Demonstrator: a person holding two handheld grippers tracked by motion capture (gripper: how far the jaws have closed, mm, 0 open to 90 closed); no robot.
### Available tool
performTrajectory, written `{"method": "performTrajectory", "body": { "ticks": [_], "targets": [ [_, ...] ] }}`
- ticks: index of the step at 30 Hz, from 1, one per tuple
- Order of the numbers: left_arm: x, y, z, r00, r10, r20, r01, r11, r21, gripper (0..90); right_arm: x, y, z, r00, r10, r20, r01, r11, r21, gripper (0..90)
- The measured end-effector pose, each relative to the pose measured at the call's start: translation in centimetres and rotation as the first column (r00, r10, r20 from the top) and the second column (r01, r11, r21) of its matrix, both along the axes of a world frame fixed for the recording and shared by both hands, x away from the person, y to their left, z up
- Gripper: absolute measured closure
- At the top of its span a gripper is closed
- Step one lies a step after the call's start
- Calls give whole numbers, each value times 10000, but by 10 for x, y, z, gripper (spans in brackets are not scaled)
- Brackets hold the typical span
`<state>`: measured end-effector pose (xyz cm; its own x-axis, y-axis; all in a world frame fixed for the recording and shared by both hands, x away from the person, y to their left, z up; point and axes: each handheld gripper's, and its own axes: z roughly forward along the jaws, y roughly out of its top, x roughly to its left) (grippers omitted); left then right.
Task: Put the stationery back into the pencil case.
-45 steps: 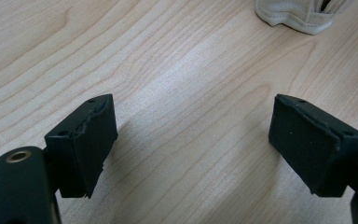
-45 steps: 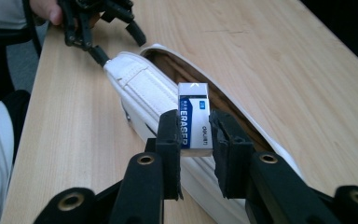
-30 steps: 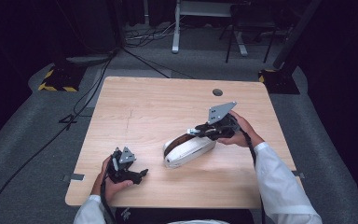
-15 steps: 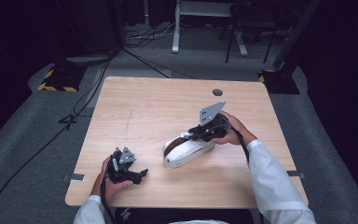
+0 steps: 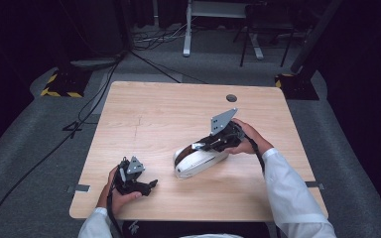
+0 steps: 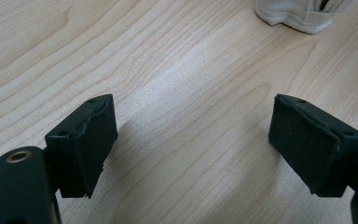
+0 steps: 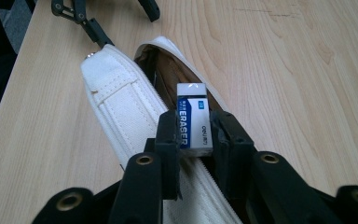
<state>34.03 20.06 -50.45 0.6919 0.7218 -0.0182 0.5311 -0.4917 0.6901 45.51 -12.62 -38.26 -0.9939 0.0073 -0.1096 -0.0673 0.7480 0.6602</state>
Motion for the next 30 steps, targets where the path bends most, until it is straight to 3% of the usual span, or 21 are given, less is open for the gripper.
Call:
{"method": "performTrajectory", "body": {
  "ticks": [7,18,30],
  "targets": [
    [0,0,0,10000,-4,4,4,10000,4,158,3,-4,1,9985,-543,52,541,9980,320,672],
    [0,0,0,10000,1,9,-1,10000,8,158,2,-5,0,9979,-638,113,632,9969,478,652],
    [0,0,0,10000,6,1,-6,10000,0,158,0,-14,2,9949,-986,197,965,9915,869,565]
  ]
}}
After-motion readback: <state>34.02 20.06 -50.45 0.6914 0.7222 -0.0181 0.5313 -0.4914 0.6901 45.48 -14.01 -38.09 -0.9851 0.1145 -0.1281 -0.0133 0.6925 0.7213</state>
